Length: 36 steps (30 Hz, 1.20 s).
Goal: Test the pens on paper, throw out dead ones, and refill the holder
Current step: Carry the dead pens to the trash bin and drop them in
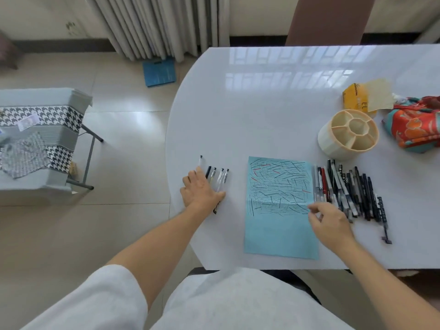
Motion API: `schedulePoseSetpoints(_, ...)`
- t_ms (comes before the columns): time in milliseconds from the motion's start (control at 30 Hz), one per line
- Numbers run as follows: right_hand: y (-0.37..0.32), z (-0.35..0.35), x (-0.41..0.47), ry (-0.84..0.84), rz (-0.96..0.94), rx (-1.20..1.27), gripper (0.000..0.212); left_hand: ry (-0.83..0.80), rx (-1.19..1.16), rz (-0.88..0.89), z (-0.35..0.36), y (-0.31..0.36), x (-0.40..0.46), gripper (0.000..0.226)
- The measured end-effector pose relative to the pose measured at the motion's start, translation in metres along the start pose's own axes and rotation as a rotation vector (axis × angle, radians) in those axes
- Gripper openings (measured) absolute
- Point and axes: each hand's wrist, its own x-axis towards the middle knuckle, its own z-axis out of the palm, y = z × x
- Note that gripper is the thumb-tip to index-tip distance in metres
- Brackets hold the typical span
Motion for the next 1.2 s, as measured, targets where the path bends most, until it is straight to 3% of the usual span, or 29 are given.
schedulePoseSetpoints(367,-0.024,0.049,-0.084,-0.004,0.112,0.079,0.018,-0.015,-0.003,0.151,0.008,-0.011,0.001,0.038)
schedulePoseSetpoints(567,-0.031,0.043,-0.077,-0.050,0.032,0.074,0.017,0.009,0.101,0.215,0.007,-0.015,0.007,0.024)
schedulePoseSetpoints(700,-0.033,0.041,-0.064,-0.079,-0.028,0.100,0.016,-0.025,0.048,0.211,0.009,-0.031,-0.005,0.009)
schedulePoseSetpoints(933,-0.029,0.065,-0.062,-0.262,-0.103,0.155,0.015,-0.213,-0.084,0.029,0.018,-0.106,-0.089,0.015)
schedulePoseSetpoints(1200,-0.048,0.099,-0.088,-0.516,-0.257,0.035,0.019,-0.319,-0.489,-0.418,0.057,-0.241,-0.235,0.009)
